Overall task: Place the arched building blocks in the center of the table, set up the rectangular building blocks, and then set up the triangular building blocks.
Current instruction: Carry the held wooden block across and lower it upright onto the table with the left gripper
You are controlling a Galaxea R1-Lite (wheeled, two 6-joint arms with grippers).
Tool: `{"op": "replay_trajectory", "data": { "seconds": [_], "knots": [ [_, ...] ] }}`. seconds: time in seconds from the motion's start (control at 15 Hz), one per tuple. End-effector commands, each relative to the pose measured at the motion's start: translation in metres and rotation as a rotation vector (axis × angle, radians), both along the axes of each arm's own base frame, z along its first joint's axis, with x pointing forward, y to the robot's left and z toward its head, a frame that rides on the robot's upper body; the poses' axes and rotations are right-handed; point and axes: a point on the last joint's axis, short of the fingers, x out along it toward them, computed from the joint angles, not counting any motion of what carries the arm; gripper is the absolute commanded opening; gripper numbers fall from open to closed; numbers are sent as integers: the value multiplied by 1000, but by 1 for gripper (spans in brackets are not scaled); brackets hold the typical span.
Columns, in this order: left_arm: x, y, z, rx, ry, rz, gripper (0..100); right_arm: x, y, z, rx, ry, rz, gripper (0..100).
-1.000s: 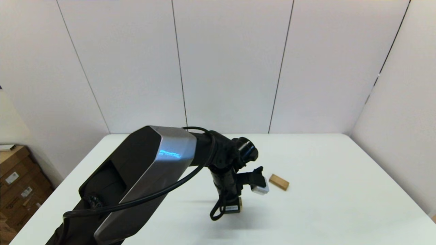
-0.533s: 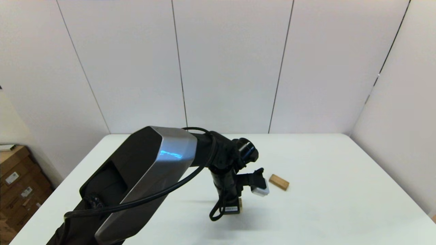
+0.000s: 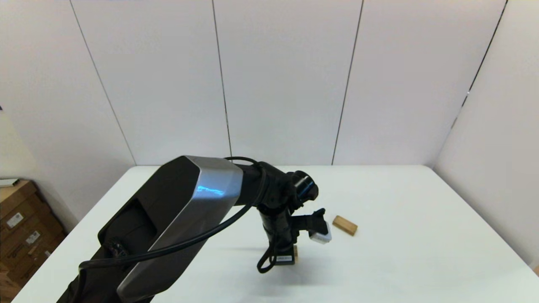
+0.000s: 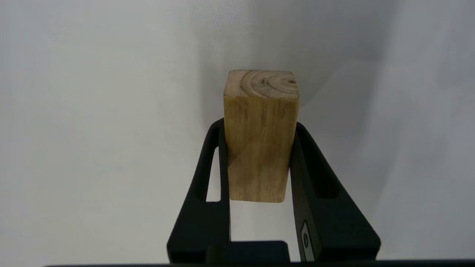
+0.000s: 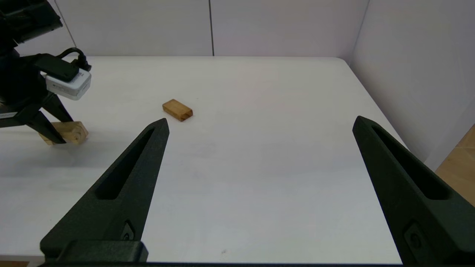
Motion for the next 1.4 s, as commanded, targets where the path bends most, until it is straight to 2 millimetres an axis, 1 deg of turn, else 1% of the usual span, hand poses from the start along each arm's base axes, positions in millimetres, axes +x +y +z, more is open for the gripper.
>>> {"op": "replay_trajectory", "data": {
  "seconds": [0.07,0.4,0.8,0.87,1.27,1.4],
  "knots": [
    [1,1,-4,26,-3,3,0,0,0,0,0,-1,1,100],
    [3,3,-9,35,6,7,0,0,0,0,0,-1,1,100],
    [5,5,-6,29,-5,-5,0,0,0,0,0,-1,1,100],
    [5,5,-6,27,-7,-4,100,0,0,0,0,-1,1,100],
    [5,5,2,12,-20,-3,100,0,0,0,0,-1,1,100],
    [4,6,11,3,-28,0,100,0,0,0,0,-1,1,100]
  ]
}}
